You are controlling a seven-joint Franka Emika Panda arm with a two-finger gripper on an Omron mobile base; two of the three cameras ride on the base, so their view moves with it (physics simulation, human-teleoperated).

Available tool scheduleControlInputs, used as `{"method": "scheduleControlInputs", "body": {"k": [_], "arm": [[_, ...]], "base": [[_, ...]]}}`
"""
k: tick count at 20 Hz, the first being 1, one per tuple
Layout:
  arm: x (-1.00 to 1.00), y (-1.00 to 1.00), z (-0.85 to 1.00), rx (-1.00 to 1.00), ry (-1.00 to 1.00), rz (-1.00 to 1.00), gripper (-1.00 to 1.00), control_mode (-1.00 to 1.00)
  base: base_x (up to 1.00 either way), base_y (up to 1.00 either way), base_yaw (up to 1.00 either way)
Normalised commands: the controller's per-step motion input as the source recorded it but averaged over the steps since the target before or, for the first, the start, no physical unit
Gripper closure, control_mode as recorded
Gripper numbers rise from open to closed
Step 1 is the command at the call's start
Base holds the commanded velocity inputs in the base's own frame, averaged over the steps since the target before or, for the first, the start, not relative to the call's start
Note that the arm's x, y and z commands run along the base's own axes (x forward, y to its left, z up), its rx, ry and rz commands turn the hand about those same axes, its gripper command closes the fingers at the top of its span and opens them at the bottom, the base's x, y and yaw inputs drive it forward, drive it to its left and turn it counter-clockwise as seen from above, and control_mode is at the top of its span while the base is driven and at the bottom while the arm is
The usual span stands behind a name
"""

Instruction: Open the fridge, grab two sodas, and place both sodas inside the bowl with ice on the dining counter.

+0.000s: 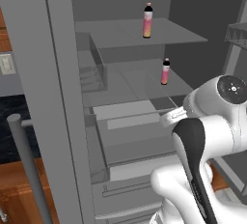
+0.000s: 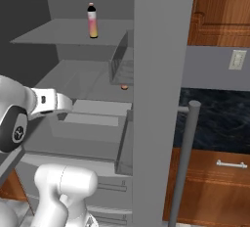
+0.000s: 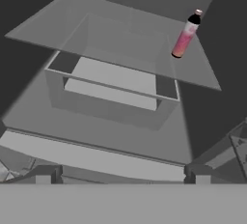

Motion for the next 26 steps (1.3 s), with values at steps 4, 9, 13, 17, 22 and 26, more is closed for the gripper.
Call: {"method": "scheduleControlInputs", "body": {"k": [4, 9, 13, 17, 22, 26], "arm": [[-0.10, -0.30, -0.21, 0.01, -0.47, -0.01, -1.00, -1.00], [0.03, -0.36, -0.09, 0.07, -0.33, 0.00, -1.00, -1.00], [0.41, -0.13, -0.22, 0.10, -0.16, 0.00, -1.00, -1.00], [0.64, 0.00, -0.32, 0.06, -0.11, 0.00, -1.00, -1.00], [0.59, 0.00, -0.19, 0.03, -0.12, -0.05, -1.00, -1.00], [0.31, 0.00, -0.07, 0.00, -0.10, -0.10, -1.00, -1.00]], "base": [[0.00, 0.00, 0.00], [0.00, 0.00, 0.00], [0.00, 0.00, 0.00], [0.00, 0.00, 0.00], [0.00, 0.00, 0.00], [0.00, 0.00, 0.00]]}}
